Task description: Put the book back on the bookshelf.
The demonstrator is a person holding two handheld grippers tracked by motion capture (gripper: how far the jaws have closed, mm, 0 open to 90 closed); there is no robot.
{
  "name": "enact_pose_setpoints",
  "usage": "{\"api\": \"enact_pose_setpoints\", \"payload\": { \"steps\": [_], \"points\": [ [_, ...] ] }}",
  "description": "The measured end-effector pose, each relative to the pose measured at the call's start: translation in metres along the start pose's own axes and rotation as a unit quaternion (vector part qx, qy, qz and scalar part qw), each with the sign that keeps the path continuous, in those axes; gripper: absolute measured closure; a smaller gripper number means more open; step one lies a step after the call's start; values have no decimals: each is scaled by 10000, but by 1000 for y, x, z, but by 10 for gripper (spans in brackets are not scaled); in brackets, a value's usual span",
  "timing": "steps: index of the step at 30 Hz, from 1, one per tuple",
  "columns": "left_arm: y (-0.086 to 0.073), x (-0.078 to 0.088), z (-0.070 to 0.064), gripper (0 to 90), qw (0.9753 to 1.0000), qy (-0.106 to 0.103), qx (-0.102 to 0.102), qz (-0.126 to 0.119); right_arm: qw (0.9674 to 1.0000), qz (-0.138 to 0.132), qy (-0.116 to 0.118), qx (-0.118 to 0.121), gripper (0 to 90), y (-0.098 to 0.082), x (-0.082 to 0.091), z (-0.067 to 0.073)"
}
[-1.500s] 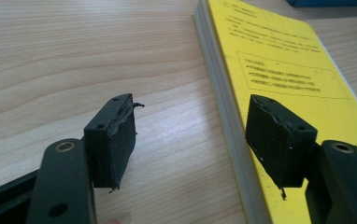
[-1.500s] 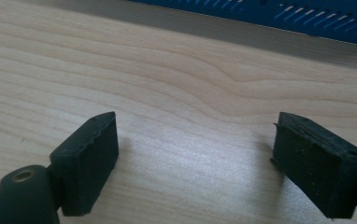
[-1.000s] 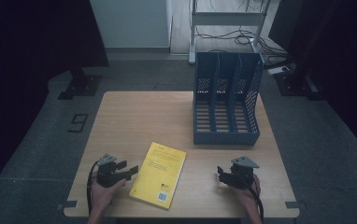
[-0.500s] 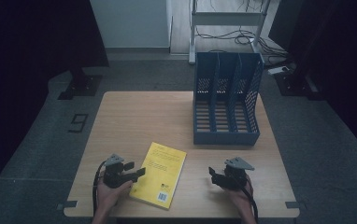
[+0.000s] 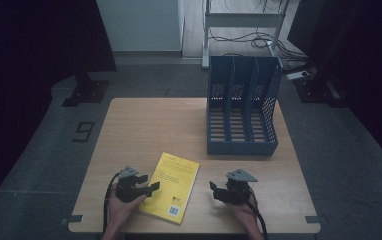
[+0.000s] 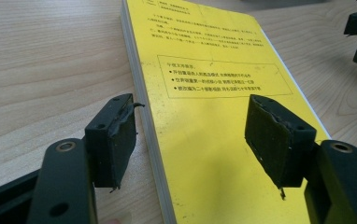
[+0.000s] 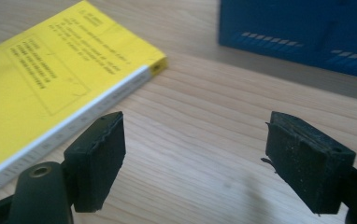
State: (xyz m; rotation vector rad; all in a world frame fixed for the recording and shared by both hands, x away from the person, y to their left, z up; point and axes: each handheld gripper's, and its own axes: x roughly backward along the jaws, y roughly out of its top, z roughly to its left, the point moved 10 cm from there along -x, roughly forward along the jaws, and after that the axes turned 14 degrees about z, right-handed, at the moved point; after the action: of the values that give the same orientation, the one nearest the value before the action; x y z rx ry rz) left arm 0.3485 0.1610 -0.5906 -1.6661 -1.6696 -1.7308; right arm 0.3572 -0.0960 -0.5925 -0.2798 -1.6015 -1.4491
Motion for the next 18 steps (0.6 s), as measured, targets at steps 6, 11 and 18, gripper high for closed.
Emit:
{"api": "enact_pose_setpoints", "payload": {
  "steps": [6,11,18],
  "points": [
    [-1,-1,1,337,10000,21,2,30,9999,51,119,112,195,4,-9,18],
    [0,-2,0,338,10000,39,-9,27,9997,67,185,167,193,8,-16,30],
    [0,-4,-4,337,9999,37,-72,70,9990,103,366,222,188,15,-26,48]
  ]
}}
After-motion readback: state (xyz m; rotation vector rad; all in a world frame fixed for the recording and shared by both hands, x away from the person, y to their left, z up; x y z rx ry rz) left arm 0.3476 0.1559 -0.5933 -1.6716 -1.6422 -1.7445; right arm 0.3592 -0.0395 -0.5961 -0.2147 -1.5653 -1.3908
